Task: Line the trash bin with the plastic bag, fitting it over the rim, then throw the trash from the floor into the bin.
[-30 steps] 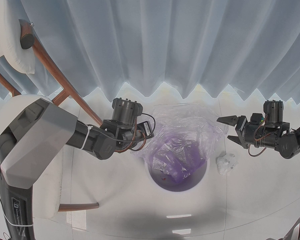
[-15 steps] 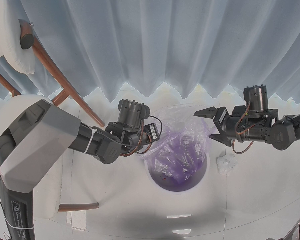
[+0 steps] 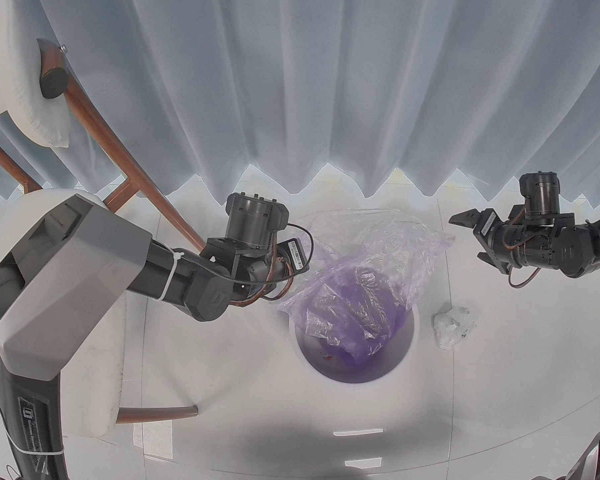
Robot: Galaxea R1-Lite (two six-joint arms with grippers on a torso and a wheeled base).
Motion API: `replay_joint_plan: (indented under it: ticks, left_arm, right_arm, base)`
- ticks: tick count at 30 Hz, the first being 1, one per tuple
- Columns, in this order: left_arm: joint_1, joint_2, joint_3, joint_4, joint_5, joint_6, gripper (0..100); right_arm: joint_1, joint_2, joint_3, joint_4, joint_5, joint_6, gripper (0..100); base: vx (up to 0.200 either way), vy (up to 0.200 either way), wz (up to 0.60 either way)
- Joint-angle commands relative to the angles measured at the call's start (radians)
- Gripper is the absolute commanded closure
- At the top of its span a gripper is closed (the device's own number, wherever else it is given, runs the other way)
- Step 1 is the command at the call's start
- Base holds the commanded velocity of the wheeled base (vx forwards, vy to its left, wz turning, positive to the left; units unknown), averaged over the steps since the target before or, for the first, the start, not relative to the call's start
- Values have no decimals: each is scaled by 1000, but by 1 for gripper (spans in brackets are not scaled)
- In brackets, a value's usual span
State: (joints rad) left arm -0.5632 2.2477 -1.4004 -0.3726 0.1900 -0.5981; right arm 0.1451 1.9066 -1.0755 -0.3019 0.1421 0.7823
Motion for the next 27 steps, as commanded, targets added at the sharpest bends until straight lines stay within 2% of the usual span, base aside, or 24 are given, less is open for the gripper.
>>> replay_joint_plan:
  ticks: [1,6,8,11,16,22,27]
  left_arm:
    - [3,-7,-2,-20,3,0,100]
    - [0,-13,0,-29,3,-2,100]
    - [-1,-13,0,-29,3,-2,100]
    - [-1,-13,1,-31,3,-2,100]
    - [-1,-13,5,-31,3,-2,100]
    - [-4,-16,9,-31,5,-2,100]
    - [-4,-36,17,-31,5,-2,100]
  right_arm:
    - [-2,-130,68,50,50,-48,0]
    - [179,-253,77,270,74,-32,0]
    - [280,-270,78,288,76,43,0]
    - [363,-231,60,268,76,138,0]
    - [386,-86,-37,225,59,164,0]
    - [367,135,-234,227,-45,186,0]
    - [347,193,-325,242,-50,183,0]
  base:
    - [0,0,0]
    - [0,0,0]
    - [0,0,0]
    - [0,0,0]
    - [0,0,0]
    - [0,0,0]
    - [0,0,0]
